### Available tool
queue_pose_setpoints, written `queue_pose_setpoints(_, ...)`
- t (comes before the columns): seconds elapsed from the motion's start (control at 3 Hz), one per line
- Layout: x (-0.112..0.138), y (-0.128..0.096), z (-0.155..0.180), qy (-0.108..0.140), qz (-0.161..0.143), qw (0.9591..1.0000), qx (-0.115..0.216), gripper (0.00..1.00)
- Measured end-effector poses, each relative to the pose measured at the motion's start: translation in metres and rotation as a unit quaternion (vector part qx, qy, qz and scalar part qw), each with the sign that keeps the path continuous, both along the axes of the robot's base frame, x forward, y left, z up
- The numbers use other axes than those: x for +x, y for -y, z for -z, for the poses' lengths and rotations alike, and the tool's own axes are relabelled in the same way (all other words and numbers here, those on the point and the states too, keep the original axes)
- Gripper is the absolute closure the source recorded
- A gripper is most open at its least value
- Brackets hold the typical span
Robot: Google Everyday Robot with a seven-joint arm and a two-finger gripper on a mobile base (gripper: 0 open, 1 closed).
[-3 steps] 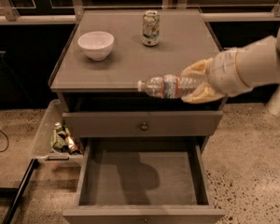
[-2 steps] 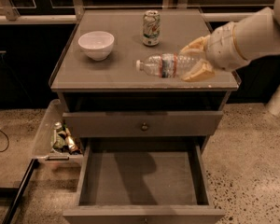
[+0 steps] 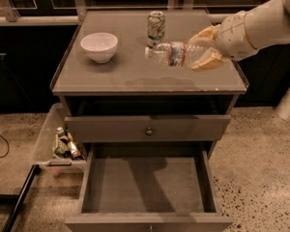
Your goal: Pick water bottle from middle drawer and place on counter
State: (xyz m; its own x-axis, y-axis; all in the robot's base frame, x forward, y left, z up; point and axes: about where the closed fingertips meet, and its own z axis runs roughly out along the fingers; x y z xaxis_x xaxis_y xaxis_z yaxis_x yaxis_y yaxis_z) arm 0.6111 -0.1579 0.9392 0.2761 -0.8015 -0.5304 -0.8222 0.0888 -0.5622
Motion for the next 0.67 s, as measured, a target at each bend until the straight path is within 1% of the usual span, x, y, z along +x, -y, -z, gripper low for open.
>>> queue_pose_setpoints(0.33,0.020,0.005,0.005,0.010,0.016,0.9998,-0.006,1.00)
queue_pose_setpoints(0.67,0.054,0.005,0.013,-0.001,0.021,0.9995,0.024,1.00)
